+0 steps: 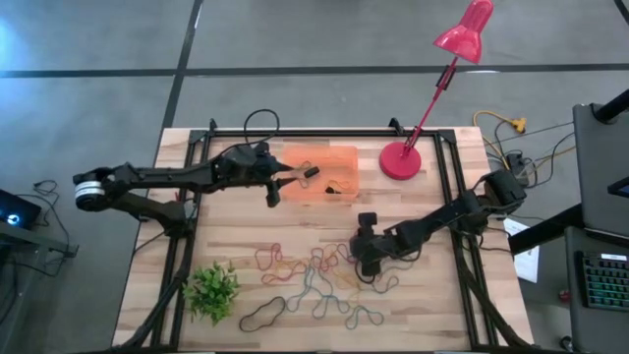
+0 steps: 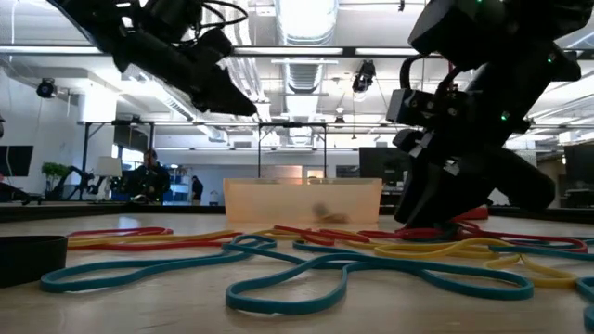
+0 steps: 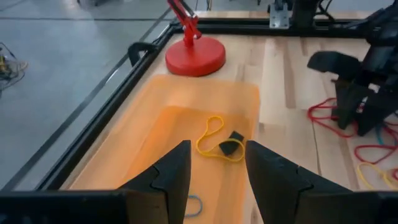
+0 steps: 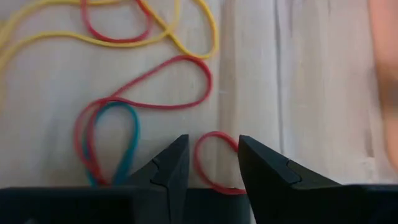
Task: Pick and place rubber bands into bin
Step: Put the red rubber band into the orange bin
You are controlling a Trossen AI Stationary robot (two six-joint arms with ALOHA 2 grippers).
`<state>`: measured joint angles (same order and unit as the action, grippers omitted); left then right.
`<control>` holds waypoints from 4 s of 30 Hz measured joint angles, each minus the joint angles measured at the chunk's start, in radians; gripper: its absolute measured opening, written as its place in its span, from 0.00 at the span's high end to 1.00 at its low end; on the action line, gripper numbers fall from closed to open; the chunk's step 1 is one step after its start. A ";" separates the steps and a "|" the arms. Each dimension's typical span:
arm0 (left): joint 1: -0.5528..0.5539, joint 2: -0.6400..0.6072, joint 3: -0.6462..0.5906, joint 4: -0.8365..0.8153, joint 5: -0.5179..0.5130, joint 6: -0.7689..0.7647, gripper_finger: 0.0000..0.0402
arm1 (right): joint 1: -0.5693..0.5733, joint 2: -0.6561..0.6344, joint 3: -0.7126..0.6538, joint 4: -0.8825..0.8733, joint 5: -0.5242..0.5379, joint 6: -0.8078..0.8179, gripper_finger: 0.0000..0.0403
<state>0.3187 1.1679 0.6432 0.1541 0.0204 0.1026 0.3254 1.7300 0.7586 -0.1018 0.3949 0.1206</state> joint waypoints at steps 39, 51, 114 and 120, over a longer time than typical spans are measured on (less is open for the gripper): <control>-0.068 -0.122 -0.086 0.002 0.003 -0.097 0.66 | -0.087 -0.240 0.088 -0.040 0.127 -0.253 0.98; -0.155 -0.100 -0.089 0.002 0.004 -0.096 0.66 | -0.393 -0.235 0.250 -0.039 0.066 -0.517 0.98; -0.458 0.333 -0.071 -0.173 0.057 0.029 0.66 | -0.287 -0.175 0.206 0.002 -0.718 -0.303 0.60; -0.459 0.390 -0.054 -0.189 0.059 0.032 0.66 | -0.208 -0.198 0.197 0.003 -0.704 -0.258 0.63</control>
<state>-0.1398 1.5584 0.5894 -0.0344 0.0794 0.1344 0.1171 1.5318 0.9557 -0.0984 -0.3093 -0.1377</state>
